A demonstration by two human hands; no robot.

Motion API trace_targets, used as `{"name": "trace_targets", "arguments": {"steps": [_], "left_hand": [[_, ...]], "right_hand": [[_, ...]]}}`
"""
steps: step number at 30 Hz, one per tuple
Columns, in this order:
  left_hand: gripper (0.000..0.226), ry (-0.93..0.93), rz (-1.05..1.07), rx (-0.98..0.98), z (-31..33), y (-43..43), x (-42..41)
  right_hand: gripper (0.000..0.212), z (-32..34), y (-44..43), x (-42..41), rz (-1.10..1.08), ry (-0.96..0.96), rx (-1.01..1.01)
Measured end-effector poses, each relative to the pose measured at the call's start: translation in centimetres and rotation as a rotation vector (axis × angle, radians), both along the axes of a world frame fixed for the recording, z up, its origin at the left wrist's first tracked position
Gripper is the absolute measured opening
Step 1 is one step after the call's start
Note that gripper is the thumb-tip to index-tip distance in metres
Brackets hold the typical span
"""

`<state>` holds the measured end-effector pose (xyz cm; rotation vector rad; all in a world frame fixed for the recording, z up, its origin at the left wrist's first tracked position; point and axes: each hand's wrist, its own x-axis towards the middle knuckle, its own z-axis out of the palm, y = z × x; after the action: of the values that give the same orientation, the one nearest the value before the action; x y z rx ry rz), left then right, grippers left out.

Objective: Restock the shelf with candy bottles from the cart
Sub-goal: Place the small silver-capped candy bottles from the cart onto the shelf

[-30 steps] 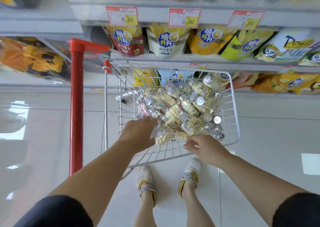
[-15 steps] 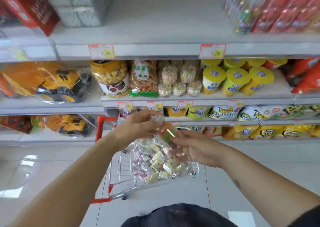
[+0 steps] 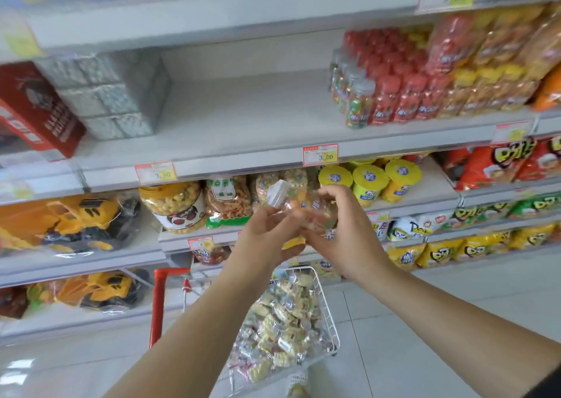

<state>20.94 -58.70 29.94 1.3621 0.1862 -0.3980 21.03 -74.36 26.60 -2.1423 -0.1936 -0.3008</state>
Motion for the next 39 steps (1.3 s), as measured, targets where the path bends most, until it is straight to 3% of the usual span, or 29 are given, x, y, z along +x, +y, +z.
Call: {"name": "trace_targets", "arguments": {"steps": [4, 10, 12, 16, 21, 32, 39], "left_hand": [[0.028, -0.030, -0.003, -0.034, 0.9, 0.1, 2.6], [0.040, -0.101, -0.174, -0.060, 1.7, 1.0, 6.0], [0.041, -0.164, -0.191, 0.006, 1.8, 0.8, 6.7], [0.075, -0.308, -0.212, 0.128, 2.0, 0.1, 8.0], [0.059, -0.447, -0.211, 0.294, 2.1, -1.0, 9.4], [0.052, -0.585, -0.249, 0.478, 3.0, -0.7, 12.1], [0.061, -0.551, -0.195, 0.400, 3.5, -1.8, 13.6]], "right_hand": [[0.050, 2.1, 0.0, 2.3, 0.102, -0.032, 0.070], [0.026, 4.1, -1.8, 5.4, 0.163, 0.348, 0.462], [0.030, 3.9, -2.2, 5.8, 0.181, 0.401, 0.468], [0.040, 4.0, -3.2, 7.0, 0.172, 0.409, 0.421], [0.045, 4.7, -4.2, 9.0, 0.180, 0.389, 0.356], [0.045, 4.5, -3.3, 10.2, 0.117, 0.299, 0.391], [0.038, 5.8, -2.9, 11.3, 0.039, 0.222, 0.367]]}}
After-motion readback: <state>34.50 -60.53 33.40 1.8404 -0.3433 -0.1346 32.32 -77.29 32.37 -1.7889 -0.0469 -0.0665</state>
